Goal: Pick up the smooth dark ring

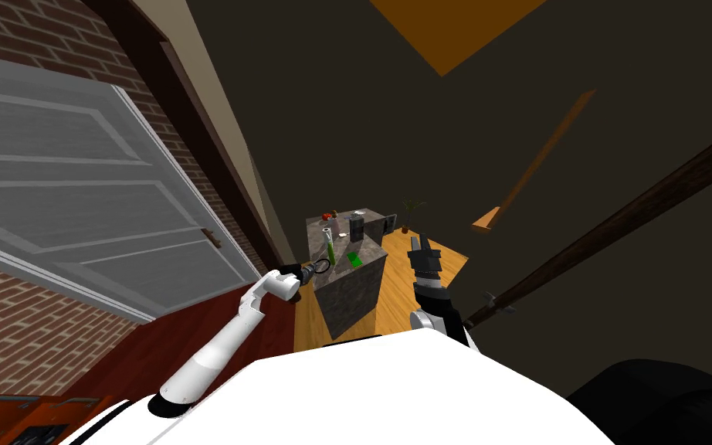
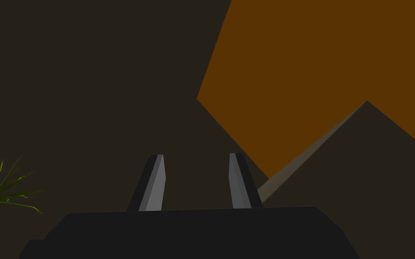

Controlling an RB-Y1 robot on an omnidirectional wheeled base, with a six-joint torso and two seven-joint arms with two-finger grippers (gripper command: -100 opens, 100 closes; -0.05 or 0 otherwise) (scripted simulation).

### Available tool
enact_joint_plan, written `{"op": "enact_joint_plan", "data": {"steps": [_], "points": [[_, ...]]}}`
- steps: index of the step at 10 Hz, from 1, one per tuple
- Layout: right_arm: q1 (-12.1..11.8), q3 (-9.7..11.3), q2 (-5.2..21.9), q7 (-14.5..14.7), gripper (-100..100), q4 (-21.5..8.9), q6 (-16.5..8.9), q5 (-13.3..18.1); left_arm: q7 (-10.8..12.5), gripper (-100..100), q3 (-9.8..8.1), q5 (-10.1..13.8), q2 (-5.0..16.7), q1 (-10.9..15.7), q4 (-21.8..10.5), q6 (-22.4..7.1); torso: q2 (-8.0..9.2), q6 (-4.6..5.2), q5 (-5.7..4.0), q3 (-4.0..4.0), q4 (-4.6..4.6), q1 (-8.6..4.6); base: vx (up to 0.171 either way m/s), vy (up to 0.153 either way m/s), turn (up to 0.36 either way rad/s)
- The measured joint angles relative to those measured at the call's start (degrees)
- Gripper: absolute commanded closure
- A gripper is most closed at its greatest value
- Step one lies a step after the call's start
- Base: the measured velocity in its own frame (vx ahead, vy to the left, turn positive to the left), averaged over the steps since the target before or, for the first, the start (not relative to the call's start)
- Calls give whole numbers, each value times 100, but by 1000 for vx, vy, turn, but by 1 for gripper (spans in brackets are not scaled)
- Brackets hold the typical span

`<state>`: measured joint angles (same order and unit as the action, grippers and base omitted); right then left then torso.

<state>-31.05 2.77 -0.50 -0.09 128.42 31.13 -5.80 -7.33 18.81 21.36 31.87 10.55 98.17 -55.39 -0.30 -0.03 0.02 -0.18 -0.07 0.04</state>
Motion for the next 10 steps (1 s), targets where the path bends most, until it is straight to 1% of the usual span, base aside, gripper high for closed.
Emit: {"op": "enact_joint_plan", "data": {"steps": [2,3,4,5,6,7,8,9,10], "points": [[0,0,0,0,0,0,0,0,-76,-100,44,86,87,121,-91,-187,7,0,-1,4,2,-7,33,7,-44],[0,0,0,0,0,0,0,0,-84,0,46,91,92,128,-95,-211,16,-1,-2,9,3,-9,0,0,0],[1,0,0,0,0,0,0,0,-83,-100,45,91,92,127,-94,-209,23,-1,-2,13,5,-11,-50,3,-249],[2,1,0,0,0,0,0,0,-163,-100,-101,98,80,168,-196,-174,39,4,-3,22,8,-11,-68,19,-103],[1,0,0,0,0,0,0,0,-249,-100,-181,114,50,263,-405,-125,48,-1,-1,27,10,-6,-88,10,-182],[2,1,0,0,0,0,0,0,-344,-100,-340,87,8,306,-519,-75,57,2,-2,33,12,-8,-80,4,-111],[2,0,0,0,0,0,0,0,-410,-100,-425,79,-26,387,-669,-58,57,-1,-2,33,13,-10,-37,2,19],[1,0,0,0,0,0,0,0,-447,-100,-449,91,-37,428,-808,-37,46,-3,-2,27,10,-9,-57,5,-181],[2,1,0,0,0,0,0,0,-535,-100,-583,73,-90,511,-989,26,48,3,-2,28,11,-10,-56,9,-132]]}}
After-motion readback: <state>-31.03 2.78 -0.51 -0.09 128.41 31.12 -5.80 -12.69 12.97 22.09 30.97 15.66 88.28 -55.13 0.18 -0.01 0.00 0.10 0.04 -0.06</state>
